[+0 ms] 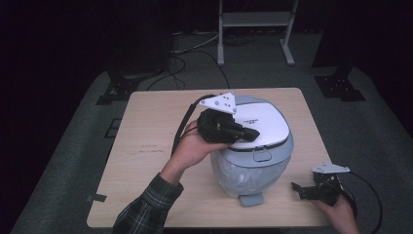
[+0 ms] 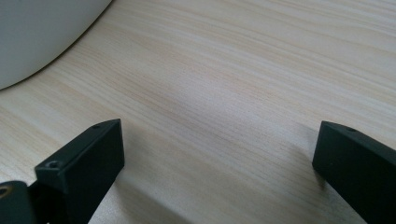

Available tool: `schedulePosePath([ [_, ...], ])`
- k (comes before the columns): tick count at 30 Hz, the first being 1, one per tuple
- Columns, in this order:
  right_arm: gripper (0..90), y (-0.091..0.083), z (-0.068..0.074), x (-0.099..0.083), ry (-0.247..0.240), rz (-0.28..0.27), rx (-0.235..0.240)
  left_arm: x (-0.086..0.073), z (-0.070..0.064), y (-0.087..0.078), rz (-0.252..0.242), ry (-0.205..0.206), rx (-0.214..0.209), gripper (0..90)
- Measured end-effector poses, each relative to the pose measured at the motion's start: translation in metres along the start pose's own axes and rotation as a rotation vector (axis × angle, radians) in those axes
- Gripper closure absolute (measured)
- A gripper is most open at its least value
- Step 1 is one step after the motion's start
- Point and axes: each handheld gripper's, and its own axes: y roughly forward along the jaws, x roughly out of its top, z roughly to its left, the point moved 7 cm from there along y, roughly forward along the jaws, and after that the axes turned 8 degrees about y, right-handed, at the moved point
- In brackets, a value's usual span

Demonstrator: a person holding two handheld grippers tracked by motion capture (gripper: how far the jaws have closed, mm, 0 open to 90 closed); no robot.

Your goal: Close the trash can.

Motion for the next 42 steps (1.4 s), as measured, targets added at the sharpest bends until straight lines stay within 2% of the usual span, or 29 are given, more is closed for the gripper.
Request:
schedulePosePath([
  [14,1.1,0.000,0.000,0.000,0.000,0.000,0.000,-0.003,-0.007,0.014,0.035,0.004,-0.019,89.7],
  [16,1.1,0.000,0.000,0.000,0.000,0.000,0.000,-0.001,-0.008,0.015,0.060,0.015,-0.009,89.8],
  [18,1.1,0.000,0.000,0.000,0.000,0.000,0.000,0.000,-0.009,0.017,0.069,0.004,-0.028,90.0],
  [19,1.1,0.000,0.000,0.000,-0.001,0.000,0.000,-0.003,-0.009,0.020,0.101,0.003,-0.027,90.0],
  [20,1.1,0.000,0.000,0.000,-0.001,-0.001,0.001,-0.003,-0.009,0.021,0.079,-0.007,-0.035,90.0],
  [22,0.8,0.000,0.001,0.000,-0.005,0.001,0.004,-0.004,-0.008,0.020,0.066,0.001,-0.039,90.0],
  [25,0.8,0.000,0.001,0.000,-0.004,0.001,0.005,-0.005,-0.003,0.016,0.059,-0.005,-0.004,88.8],
  [33,0.8,0.000,0.001,0.000,-0.004,0.001,0.003,-0.007,0.007,0.005,0.050,-0.025,0.078,63.6],
  [35,0.8,0.000,0.001,0.000,-0.003,0.001,0.003,-0.008,0.009,0.003,0.041,-0.035,0.102,54.2],
  [38,0.8,0.000,0.001,0.000,-0.004,0.001,0.003,-0.008,0.010,-0.002,0.026,-0.050,0.115,41.6],
  [42,0.8,0.000,0.001,0.000,-0.003,0.001,0.003,-0.010,0.012,-0.010,0.016,-0.054,0.159,25.9],
])
